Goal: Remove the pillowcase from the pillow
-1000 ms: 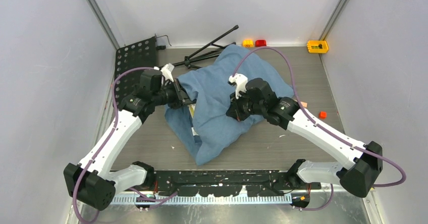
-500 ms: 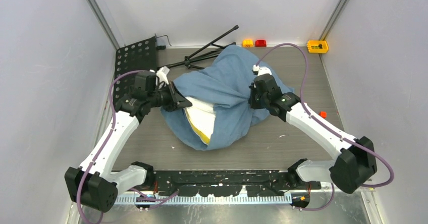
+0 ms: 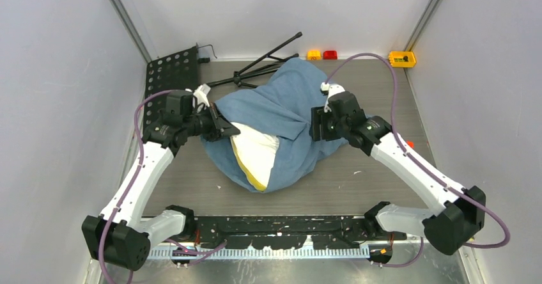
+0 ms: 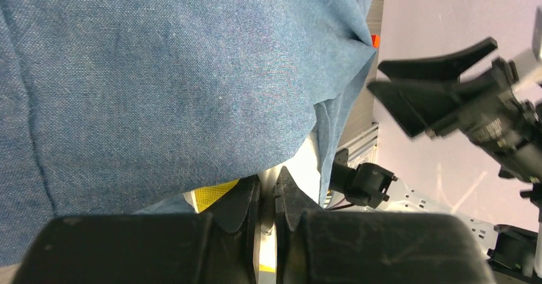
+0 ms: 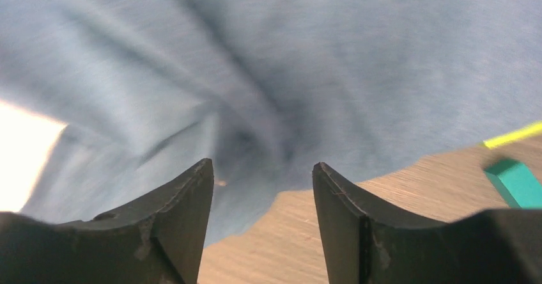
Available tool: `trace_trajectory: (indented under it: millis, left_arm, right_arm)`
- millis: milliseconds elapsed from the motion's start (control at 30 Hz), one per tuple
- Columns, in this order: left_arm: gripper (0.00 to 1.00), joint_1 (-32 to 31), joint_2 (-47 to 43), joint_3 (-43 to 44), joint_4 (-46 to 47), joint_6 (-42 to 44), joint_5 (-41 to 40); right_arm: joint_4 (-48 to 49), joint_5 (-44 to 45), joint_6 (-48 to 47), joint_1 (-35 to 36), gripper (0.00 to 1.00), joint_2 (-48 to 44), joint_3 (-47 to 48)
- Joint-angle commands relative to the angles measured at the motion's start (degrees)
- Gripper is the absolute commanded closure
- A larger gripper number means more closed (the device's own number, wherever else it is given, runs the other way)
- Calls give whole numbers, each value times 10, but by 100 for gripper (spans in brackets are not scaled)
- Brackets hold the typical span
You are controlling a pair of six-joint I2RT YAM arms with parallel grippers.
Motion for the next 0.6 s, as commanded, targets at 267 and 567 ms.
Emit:
trace_trajectory:
  millis: [267,567]
  left_arm:
    - [100,5,20,26,94,-40,40]
    - [100,12,34,59,77,-27,37]
  right_arm:
    - [-26,-95,33,179,18,-29,44]
    - [36,-137,7,218,29,-28,-8]
